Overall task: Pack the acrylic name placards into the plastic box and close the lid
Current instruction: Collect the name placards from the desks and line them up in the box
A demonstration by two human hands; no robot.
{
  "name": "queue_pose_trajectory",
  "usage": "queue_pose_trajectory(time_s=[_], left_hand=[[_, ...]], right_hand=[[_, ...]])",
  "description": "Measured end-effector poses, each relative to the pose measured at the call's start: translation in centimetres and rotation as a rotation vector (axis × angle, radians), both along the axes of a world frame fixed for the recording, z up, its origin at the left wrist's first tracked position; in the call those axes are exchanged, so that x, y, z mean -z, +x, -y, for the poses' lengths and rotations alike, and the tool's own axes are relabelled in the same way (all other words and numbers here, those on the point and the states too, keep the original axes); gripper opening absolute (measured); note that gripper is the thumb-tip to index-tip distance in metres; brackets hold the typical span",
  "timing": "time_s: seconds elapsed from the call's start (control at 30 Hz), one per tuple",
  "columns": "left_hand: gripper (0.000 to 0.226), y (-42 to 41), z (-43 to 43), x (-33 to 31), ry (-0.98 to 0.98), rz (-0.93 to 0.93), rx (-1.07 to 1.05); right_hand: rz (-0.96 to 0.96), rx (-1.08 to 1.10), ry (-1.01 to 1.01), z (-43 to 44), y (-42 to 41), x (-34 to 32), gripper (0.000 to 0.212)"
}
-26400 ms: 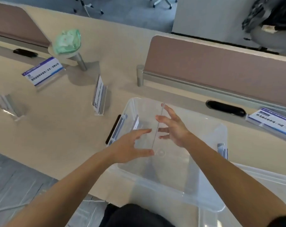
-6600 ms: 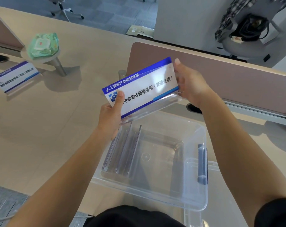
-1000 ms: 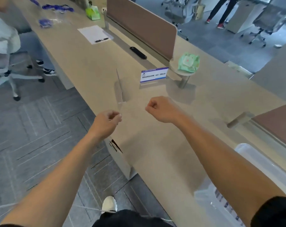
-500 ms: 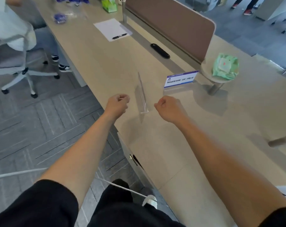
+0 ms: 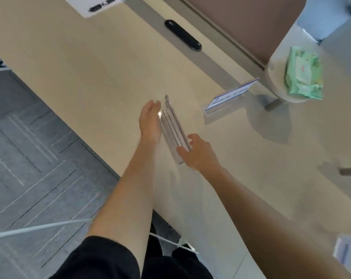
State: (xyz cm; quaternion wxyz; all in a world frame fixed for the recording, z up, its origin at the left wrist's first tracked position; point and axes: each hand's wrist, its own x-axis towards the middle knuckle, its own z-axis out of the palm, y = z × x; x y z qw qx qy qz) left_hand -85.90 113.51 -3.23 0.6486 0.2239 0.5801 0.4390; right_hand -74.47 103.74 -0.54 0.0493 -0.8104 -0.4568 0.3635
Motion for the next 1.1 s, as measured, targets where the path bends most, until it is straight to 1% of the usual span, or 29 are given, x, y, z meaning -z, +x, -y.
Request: queue_pose_trajectory(time_s=[0.07, 0.17, 0.2, 0.27, 0.3, 0.33, 0.4, 0.5, 0.57, 0.67, 0.7, 0.77, 0.83, 0.87, 0.93, 1.0, 1.1], left_hand=[[0.051, 0.5, -1.6, 0.9, 0.026, -0.014, 0.052], [0.055, 1.3, -2.7, 2.2, 0.040, -0.043, 0.150], [0.054, 1.5, -3.0, 2.6, 0.031, -0.031, 0.169], [0.044, 2.1, -3.3, 3.5, 0.011, -0.019, 0.199], [0.038, 2.2, -3.4, 3.5, 0.001, -0.016, 0.205], [0.040, 2.4, -3.6, 3.5, -0.013, -0.002, 0.194], [0.053, 2.8, -3.8, 3.5, -0.054, 0.061, 0.158], [0.043, 3.6, -3.5, 3.4, -0.043, 0.073, 0.156], [0.042, 3.8, -3.1, 3.1, -0.026, 0.076, 0.179], [0.051, 4.7, -2.2, 1.9, 0.019, 0.078, 0.198], [0.048, 5.1, -1.6, 1.3, 0.045, 0.074, 0.195], [0.041, 6.3, -0.1, 0.2, 0.094, 0.035, 0.208], [0.051, 7.5, 1.8, -1.0, 0.169, -0.043, 0.243], [0.056, 8.2, 2.9, -1.8, 0.191, -0.115, 0.261], [0.057, 9.4, 5.2, -4.0, 0.160, -0.221, 0.301], [0.062, 10.6, 7.4, -5.4, 0.136, -0.208, 0.326], [0.083, 12.8, 11.6, -6.9, 0.112, -0.070, 0.378]], right_hand=[[0.011, 0.006, -0.034, -0.8, -0.2, 0.8, 0.057], [0.039, -0.039, -0.035, -1.3, -0.2, 1.5, 0.026], [0.040, -0.056, -0.034, -1.4, -0.1, 1.7, 0.019], [0.032, -0.082, -0.037, -1.5, 0.0, 1.8, 0.014], [0.028, -0.090, -0.036, -1.6, 0.0, 1.9, 0.012], [0.023, -0.098, -0.030, -1.6, 0.0, 1.9, 0.011], [0.022, -0.110, -0.020, -1.6, 0.0, 1.8, 0.009], [0.016, -0.085, -0.012, -1.4, 0.2, 1.6, 0.010], [0.015, -0.065, -0.006, -0.9, 0.7, 1.1, 0.016], [0.023, -0.041, 0.015, 0.3, 1.8, 0.0, 0.033], [0.028, -0.034, 0.029, 0.7, 2.3, -0.5, 0.035], [0.030, -0.022, 0.064, 1.9, 3.2, -1.8, 0.029], [0.030, -0.018, 0.095, 3.3, 4.2, -3.0, 0.023], [0.031, -0.017, 0.113, 4.2, 4.7, -3.6, 0.025], [0.039, -0.008, 0.155, 6.5, 6.1, -4.7, 0.033], [0.049, -0.002, 0.185, 8.8, 7.6, -5.6, 0.035], [0.057, -0.006, 0.229, 12.7, 10.4, -7.3, 0.018]])
